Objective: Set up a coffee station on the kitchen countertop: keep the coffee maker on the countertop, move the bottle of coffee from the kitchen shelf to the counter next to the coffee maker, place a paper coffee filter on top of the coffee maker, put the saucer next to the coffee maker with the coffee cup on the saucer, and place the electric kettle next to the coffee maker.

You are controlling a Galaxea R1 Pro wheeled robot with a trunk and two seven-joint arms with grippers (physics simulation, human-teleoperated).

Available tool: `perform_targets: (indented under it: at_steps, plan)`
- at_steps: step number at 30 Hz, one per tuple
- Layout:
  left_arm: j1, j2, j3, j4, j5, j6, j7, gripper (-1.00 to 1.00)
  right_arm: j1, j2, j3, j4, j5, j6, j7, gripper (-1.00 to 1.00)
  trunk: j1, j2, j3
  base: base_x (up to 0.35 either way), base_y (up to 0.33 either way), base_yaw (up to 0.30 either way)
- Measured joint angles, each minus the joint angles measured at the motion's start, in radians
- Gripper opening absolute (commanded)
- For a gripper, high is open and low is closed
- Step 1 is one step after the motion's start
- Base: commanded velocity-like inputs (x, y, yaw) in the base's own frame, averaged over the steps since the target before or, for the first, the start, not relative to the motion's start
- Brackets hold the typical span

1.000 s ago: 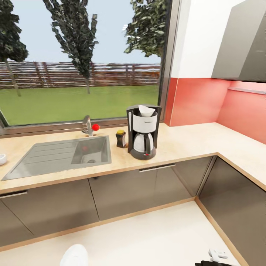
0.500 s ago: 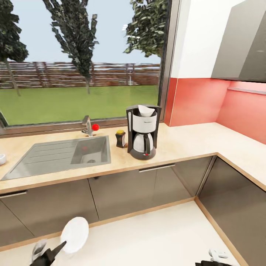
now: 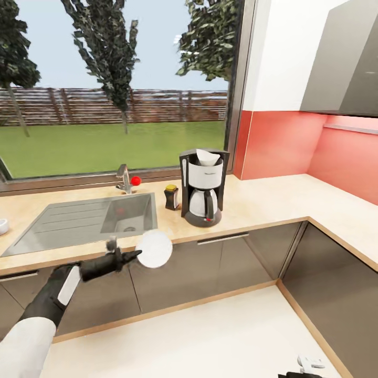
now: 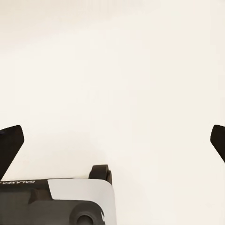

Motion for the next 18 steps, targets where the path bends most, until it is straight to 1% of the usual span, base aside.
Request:
perform_targets:
  at_steps: [1,3,5,6,7,8,9,10,11,12,13,15,16,18]
  plan:
    - [-0.03,-0.003,-0.001,-0.001,0.001,0.034,0.005,-1.0,0.0,0.0,0.0,0.0,0.0,0.0,0.0,1.0,0.0,0.0,0.0,0.0,0.0,0.0]
    - [-0.087,-0.012,-0.003,0.0,0.001,0.072,0.021,-1.0,0.0,0.0,0.0,0.0,0.0,-0.001,0.0,1.0,0.0,0.0,0.0,0.0,0.0,0.0]
    - [-0.157,-0.031,-0.003,0.009,0.001,0.092,0.083,-1.0,0.001,0.0,0.0,0.0,-0.001,-0.001,0.0,1.0,0.0,0.0,0.0,0.0,0.0,0.0]
    - [-0.186,-0.04,-0.002,0.014,0.0,0.095,0.125,-1.0,0.002,-0.001,0.0,0.0,-0.001,-0.001,0.0,1.0,0.0,0.0,0.0,0.0,0.0,0.0]
    - [-0.226,-0.053,0.002,0.021,0.003,0.098,0.199,-1.0,0.003,-0.001,-0.001,0.0,-0.001,-0.001,0.0,1.0,0.0,0.0,0.0,0.0,0.0,0.0]
    - [-0.252,-0.062,0.004,0.027,0.007,0.1,0.253,-1.0,0.003,-0.002,-0.001,0.0,-0.001,-0.001,0.0,1.0,0.0,0.0,0.0,0.0,0.0,0.0]
    - [-0.284,-0.078,0.006,0.037,0.008,0.1,0.327,-1.0,0.003,-0.002,-0.001,0.0,-0.001,-0.001,0.0,1.0,0.0,0.0,0.0,0.0,0.0,0.0]
    - [-0.302,-0.089,0.009,0.044,0.009,0.101,0.375,-1.0,0.003,-0.002,-0.001,0.0,-0.001,-0.001,0.0,1.0,0.0,0.0,0.0,0.0,0.0,0.0]
    - [-0.318,-0.104,0.018,0.052,0.007,0.1,0.438,-1.0,0.003,-0.002,-0.001,0.0,-0.001,-0.001,0.0,1.0,0.0,0.0,0.0,0.0,0.0,0.0]
    - [-0.325,-0.111,0.031,0.055,0.005,0.099,0.483,-1.0,0.003,-0.003,-0.001,0.0,-0.001,-0.001,0.0,1.0,0.0,0.0,0.0,0.0,0.0,0.0]
    - [-0.328,-0.116,0.062,0.059,0.0,0.097,0.55,-1.0,0.004,-0.003,-0.001,0.0,-0.001,-0.001,0.0,1.0,0.0,0.0,0.0,0.0,0.0,0.0]
    - [-0.326,-0.124,0.125,0.061,0.002,0.097,0.65,-1.0,0.004,-0.005,-0.002,0.0,-0.002,-0.001,0.0,1.0,0.0,0.0,0.0,0.0,0.0,0.0]
    - [-0.323,-0.131,0.181,0.061,-0.001,0.096,0.724,-1.0,0.004,-0.006,-0.002,0.0,-0.003,-0.001,0.0,1.0,0.0,0.0,0.0,0.0,0.0,0.0]
    - [-0.32,-0.138,0.257,0.063,0.004,0.095,0.809,-1.0,0.004,-0.009,-0.002,0.0,-0.003,-0.001,0.0,1.0,0.0,0.0,0.0,0.0,0.0,0.0]
